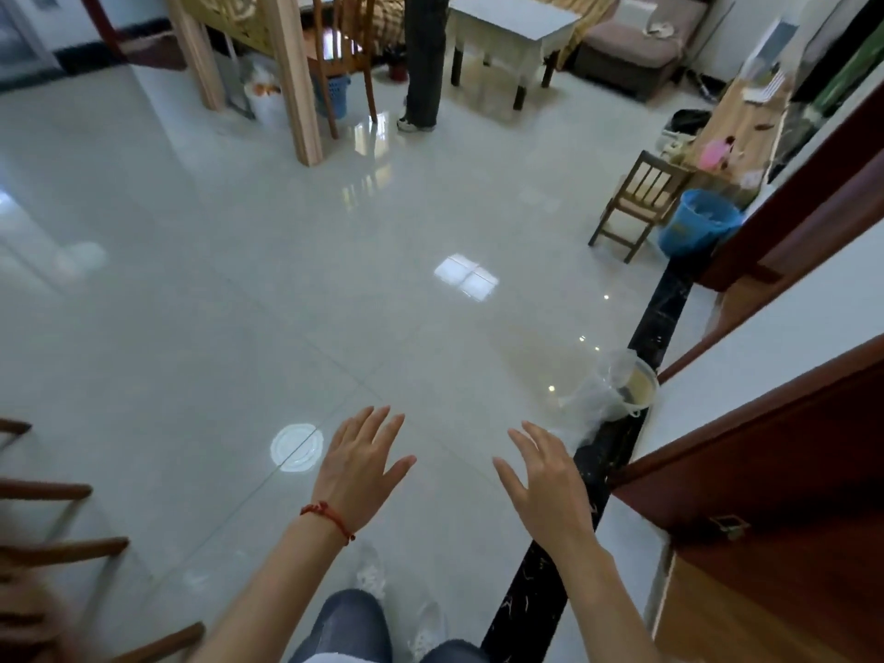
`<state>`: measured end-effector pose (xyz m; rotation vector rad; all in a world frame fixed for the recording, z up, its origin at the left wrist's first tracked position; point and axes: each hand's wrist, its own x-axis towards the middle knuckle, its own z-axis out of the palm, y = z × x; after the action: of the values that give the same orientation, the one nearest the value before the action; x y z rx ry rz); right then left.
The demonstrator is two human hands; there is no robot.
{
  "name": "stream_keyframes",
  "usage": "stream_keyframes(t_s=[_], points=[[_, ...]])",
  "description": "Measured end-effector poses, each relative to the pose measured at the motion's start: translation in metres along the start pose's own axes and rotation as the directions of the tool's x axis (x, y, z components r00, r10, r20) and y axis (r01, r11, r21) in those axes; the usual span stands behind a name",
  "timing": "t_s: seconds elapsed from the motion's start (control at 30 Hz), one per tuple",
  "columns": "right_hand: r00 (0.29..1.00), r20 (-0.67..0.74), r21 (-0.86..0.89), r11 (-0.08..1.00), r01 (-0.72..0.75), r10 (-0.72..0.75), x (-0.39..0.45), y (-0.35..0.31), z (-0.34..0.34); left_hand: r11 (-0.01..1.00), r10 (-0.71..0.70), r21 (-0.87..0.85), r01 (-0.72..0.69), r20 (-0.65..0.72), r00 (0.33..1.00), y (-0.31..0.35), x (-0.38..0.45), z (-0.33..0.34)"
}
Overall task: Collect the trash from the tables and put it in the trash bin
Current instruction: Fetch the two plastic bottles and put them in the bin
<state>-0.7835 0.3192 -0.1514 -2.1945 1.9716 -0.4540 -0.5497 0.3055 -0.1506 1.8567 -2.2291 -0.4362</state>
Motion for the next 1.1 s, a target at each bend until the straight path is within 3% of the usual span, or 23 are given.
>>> stream_keyframes(t_s=[0.23, 0.47, 0.87, 1.1], points=[[0.986, 0.042, 0.050, 0.986, 0.159, -0.161, 0.100, -0.033, 0.029, 0.992, -0.128, -0.023, 0.127, -0.066, 0.990, -0.055, 0.056, -0.014], [0.922, 0.111, 0.085, 0.928, 0.364, -0.372, 0.210, -0.093, 0.063, 0.955, -0.295, -0.016, 0.296, -0.137, 0.945, -0.128, 0.103, -0.045], [0.714, 0.172, 0.197, 0.734, 0.650, -0.678, 0.352, -0.232, 0.127, 0.797, -0.595, -0.045, 0.602, -0.228, 0.771, -0.256, 0.131, -0.091], [0.617, 0.193, 0.253, 0.647, 0.720, -0.763, 0.441, -0.291, 0.165, 0.708, -0.697, -0.073, 0.702, -0.232, 0.678, -0.318, 0.175, -0.113]])
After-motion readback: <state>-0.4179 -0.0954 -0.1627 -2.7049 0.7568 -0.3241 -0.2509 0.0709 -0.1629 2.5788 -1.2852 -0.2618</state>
